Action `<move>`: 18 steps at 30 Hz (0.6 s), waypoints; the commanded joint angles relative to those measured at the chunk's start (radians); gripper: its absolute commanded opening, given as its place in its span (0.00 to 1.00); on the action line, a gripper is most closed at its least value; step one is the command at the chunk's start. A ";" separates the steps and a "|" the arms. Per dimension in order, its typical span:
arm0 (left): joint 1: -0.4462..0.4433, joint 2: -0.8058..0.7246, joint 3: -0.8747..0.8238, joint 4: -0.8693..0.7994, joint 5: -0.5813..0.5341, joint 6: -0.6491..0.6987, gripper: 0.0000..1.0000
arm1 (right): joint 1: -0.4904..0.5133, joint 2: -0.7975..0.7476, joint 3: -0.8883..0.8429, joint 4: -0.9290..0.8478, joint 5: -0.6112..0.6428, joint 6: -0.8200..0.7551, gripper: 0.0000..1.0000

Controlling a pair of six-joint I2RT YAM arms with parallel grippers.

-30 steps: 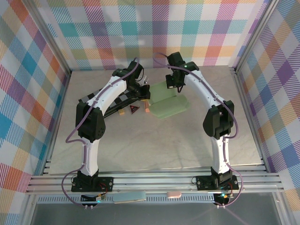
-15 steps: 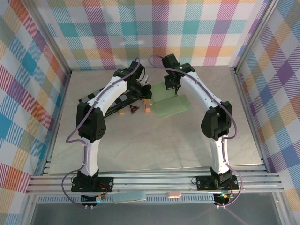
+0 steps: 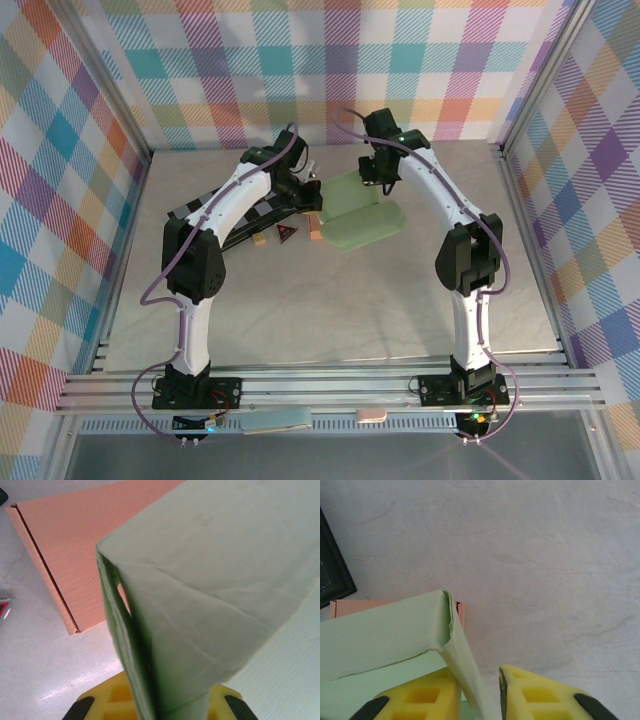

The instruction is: Fold the paper box

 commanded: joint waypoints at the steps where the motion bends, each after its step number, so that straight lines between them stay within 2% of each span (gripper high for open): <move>1: -0.003 -0.019 0.039 -0.083 0.045 0.041 0.00 | -0.033 -0.001 0.012 0.057 -0.022 -0.022 0.27; 12: -0.003 -0.020 0.048 -0.090 0.043 0.043 0.00 | -0.030 -0.003 -0.001 0.074 -0.098 -0.037 0.29; 15: -0.004 -0.021 0.048 -0.089 0.041 0.042 0.00 | -0.028 -0.010 -0.017 0.078 -0.072 -0.037 0.22; 18: -0.003 -0.019 0.051 -0.091 0.041 0.043 0.00 | -0.028 -0.010 -0.018 0.069 -0.040 -0.038 0.20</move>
